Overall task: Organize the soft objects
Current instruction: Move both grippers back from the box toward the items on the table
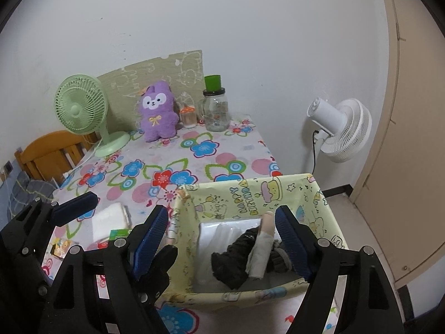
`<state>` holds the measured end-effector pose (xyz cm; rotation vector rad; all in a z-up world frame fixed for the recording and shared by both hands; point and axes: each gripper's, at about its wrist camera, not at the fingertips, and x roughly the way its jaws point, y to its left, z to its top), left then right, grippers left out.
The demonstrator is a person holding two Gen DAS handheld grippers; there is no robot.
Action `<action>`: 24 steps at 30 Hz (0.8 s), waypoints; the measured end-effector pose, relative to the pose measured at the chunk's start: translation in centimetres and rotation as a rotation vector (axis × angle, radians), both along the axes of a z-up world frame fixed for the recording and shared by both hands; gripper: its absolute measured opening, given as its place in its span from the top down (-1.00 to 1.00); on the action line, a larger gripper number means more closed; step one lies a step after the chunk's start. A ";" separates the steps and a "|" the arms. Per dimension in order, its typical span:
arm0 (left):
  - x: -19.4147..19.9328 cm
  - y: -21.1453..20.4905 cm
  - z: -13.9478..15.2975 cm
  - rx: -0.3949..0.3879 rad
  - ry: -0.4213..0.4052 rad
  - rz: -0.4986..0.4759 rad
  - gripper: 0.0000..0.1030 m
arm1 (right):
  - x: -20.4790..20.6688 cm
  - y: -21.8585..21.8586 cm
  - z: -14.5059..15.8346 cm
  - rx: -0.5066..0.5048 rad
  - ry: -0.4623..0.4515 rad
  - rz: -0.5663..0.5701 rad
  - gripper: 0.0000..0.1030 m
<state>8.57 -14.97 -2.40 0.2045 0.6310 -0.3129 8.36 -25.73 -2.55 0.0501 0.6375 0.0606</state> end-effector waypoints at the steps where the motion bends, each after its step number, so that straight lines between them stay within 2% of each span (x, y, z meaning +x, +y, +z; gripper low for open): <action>1: -0.1 0.3 0.1 0.000 -0.004 0.003 -0.91 | -0.1 0.2 0.1 -0.002 -0.001 0.002 -0.59; 7: -1.0 1.9 0.5 -0.004 -0.018 0.027 -0.95 | -0.9 2.1 0.7 -0.022 -0.019 0.021 -0.60; 11: -1.5 3.1 0.8 -0.004 -0.031 0.042 -0.98 | -1.3 3.5 1.1 -0.025 -0.036 0.035 -0.71; 19: -2.4 5.4 1.4 0.003 -0.050 0.088 -0.99 | -2.1 6.3 1.9 -0.029 -0.066 0.070 -0.76; 24: -2.9 7.0 1.7 -0.009 -0.064 0.107 -0.99 | -2.6 7.8 2.4 -0.037 -0.091 0.079 -0.87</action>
